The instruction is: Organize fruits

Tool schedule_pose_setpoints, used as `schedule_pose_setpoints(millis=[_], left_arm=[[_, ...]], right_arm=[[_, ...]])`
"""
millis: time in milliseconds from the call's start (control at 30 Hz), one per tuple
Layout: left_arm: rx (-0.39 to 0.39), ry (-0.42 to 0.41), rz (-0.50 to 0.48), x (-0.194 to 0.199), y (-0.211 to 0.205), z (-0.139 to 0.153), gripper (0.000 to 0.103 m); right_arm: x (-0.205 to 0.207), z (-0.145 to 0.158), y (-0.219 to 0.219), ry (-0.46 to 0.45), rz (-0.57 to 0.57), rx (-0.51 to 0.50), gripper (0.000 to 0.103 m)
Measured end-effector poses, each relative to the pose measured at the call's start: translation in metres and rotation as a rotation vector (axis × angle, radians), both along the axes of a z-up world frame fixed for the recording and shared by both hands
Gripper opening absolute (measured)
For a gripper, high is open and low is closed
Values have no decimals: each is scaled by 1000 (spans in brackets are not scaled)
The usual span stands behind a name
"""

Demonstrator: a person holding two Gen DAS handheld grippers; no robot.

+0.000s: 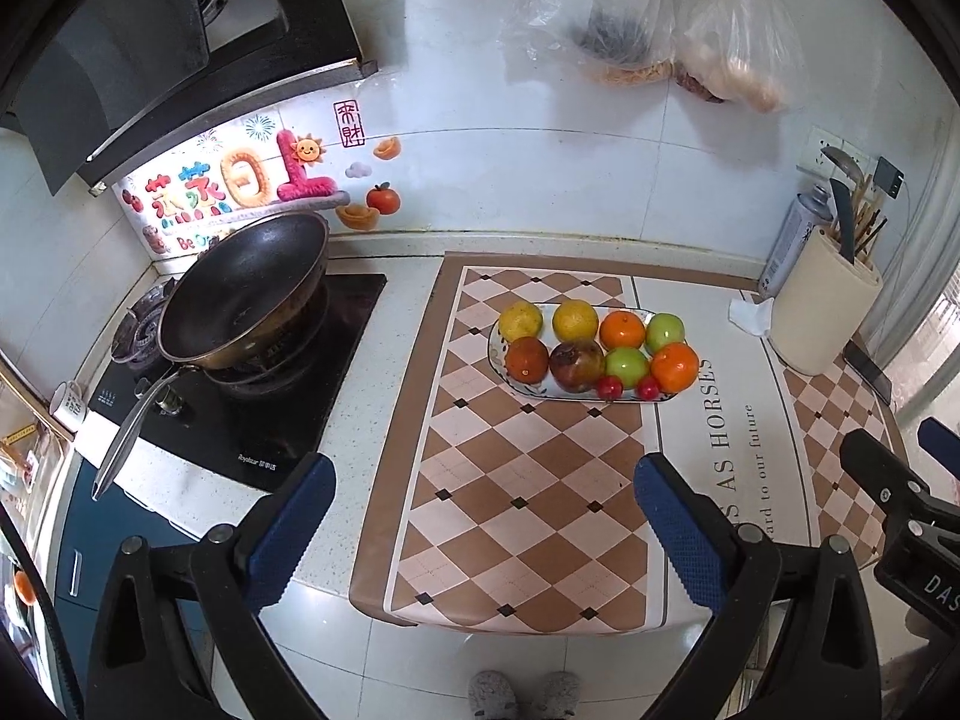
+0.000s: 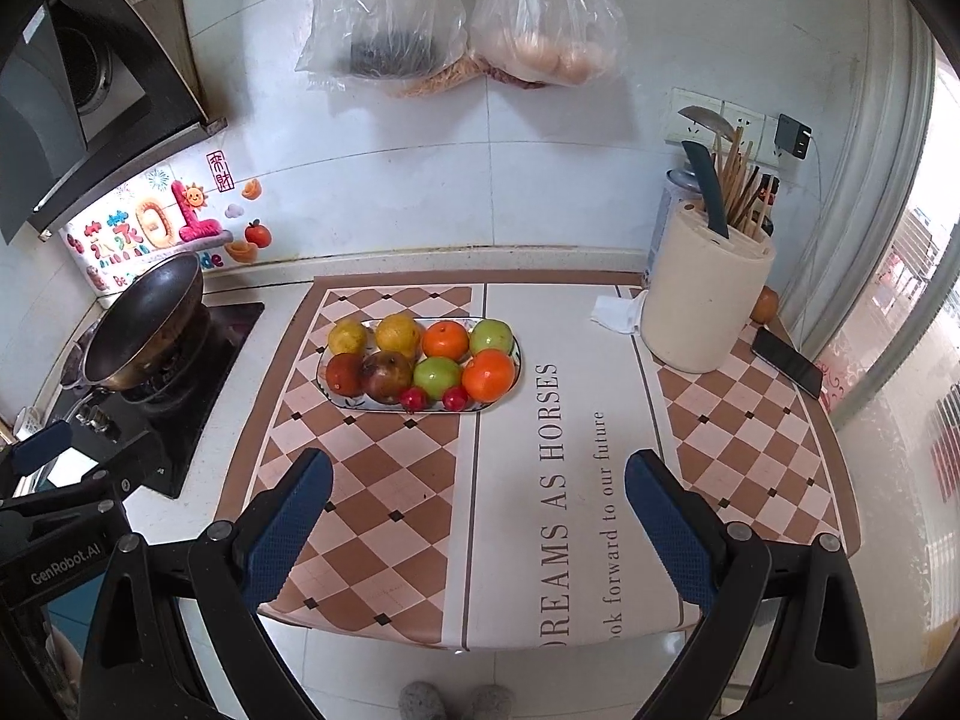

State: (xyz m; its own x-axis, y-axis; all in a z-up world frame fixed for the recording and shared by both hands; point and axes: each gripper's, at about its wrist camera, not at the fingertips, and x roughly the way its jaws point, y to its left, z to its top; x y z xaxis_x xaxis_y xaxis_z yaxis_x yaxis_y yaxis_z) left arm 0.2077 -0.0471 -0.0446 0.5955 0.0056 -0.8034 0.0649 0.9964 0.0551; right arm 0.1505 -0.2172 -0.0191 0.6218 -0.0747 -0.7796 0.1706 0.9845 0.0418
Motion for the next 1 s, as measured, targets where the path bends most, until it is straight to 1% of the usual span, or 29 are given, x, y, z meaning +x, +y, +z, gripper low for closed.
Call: schedule_pose_setpoints(millis=[567, 1000], left_arm=[[-4, -5, -7, 4, -2, 3, 102], [-11, -17, -22, 5, -1, 6, 102]], right_arm=[[7, 0, 2, -1, 7, 9, 100], [3, -1, 5, -1, 2, 8, 100]])
